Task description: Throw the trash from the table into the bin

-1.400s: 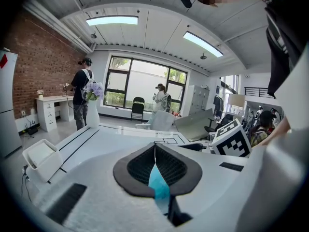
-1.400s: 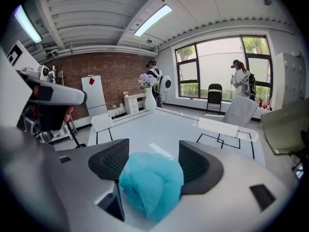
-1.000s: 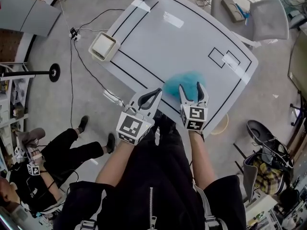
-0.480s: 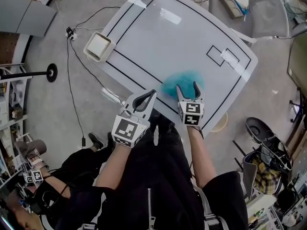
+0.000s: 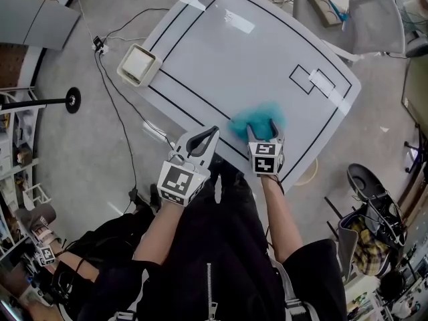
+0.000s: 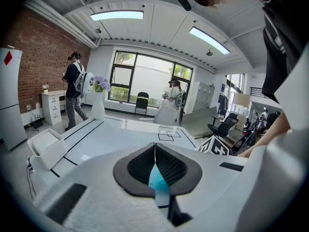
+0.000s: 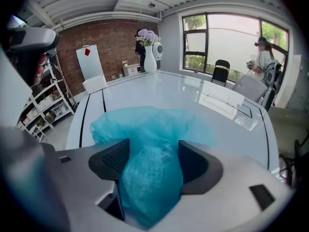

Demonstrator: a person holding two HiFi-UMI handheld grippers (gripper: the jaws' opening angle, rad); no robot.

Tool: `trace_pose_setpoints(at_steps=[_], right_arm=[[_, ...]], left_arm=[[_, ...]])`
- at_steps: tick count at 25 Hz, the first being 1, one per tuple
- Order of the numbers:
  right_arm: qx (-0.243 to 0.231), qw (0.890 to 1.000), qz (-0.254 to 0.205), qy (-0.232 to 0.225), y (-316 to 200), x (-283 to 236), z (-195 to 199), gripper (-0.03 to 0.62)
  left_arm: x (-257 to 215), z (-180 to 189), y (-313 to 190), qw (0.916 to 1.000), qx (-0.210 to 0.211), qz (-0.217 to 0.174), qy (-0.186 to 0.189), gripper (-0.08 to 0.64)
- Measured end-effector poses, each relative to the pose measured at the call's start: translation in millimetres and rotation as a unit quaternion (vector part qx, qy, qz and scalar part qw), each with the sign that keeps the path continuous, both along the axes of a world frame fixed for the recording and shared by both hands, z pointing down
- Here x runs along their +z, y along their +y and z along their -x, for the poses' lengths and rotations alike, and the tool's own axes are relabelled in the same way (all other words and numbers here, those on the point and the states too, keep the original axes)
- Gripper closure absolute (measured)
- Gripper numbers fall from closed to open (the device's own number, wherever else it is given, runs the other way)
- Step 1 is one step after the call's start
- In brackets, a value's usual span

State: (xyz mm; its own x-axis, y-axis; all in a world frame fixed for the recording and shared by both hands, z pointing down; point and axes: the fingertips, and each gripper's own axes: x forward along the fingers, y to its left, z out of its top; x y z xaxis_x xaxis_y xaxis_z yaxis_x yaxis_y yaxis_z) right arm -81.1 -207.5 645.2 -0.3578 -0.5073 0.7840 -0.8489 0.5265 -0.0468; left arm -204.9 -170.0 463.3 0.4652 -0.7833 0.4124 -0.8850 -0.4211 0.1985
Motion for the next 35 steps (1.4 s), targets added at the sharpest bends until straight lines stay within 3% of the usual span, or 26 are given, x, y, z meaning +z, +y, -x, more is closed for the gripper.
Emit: trace_pose_setpoints(at_steps=[11,23,30,35], right_arm=[[-0.02,1.0,0.001,0.019,-3,-1,3,0.3],[-0.071,0.996,0.034,0.039,13,1,20,0.497],[-0.087,0.994,0.058,0.031,25,1,23,0.534],[-0.073,0.996,0.045,0.015,23,-13,24,0.538]], left_arm=[[1,-1,1,1.0,0.007,0.0,0.001,0.551],[4,1,2,0.9999,0.012,0.0,0.001,0.551],[-6,-6,0,0.9996,0.024,-0.012,0.005,0.551],[-10,-8,-3,0.9993,0.033,-0.019,0.006,0.551]])
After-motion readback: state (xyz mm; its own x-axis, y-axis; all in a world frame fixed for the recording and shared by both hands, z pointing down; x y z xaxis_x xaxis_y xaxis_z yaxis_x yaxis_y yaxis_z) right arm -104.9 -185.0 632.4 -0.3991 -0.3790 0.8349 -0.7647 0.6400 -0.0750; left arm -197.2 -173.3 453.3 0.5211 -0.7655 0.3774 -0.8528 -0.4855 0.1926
